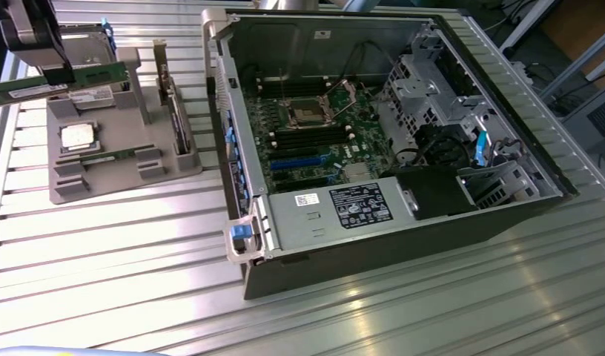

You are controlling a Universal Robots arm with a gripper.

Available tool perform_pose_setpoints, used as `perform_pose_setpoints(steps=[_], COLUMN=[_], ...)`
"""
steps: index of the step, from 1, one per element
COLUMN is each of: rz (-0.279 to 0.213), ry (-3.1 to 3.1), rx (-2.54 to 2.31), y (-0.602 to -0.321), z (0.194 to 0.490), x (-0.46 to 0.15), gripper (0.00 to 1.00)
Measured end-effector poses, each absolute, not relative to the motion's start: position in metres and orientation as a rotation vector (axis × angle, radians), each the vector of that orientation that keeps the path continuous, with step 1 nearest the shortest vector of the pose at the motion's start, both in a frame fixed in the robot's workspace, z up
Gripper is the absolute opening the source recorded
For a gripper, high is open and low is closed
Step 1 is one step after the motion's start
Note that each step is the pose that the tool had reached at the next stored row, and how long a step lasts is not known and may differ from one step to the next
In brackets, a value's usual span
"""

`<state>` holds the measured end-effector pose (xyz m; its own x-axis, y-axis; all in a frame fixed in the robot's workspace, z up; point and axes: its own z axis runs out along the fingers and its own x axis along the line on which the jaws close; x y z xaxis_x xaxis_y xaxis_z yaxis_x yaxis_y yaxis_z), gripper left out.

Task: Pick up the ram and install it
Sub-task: 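Pick up the ram and move it above insertion slot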

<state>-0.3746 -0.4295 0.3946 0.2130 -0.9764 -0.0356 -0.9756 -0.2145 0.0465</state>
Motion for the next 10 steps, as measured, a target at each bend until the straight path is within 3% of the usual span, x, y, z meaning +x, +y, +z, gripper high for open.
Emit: perform_pose_setpoints(steps=[10], rz=[-0.089], ry=[-1.960], rx=[2.436], y=[-0.4295], z=[0.4039], x=[-0.3745], gripper=[0.14])
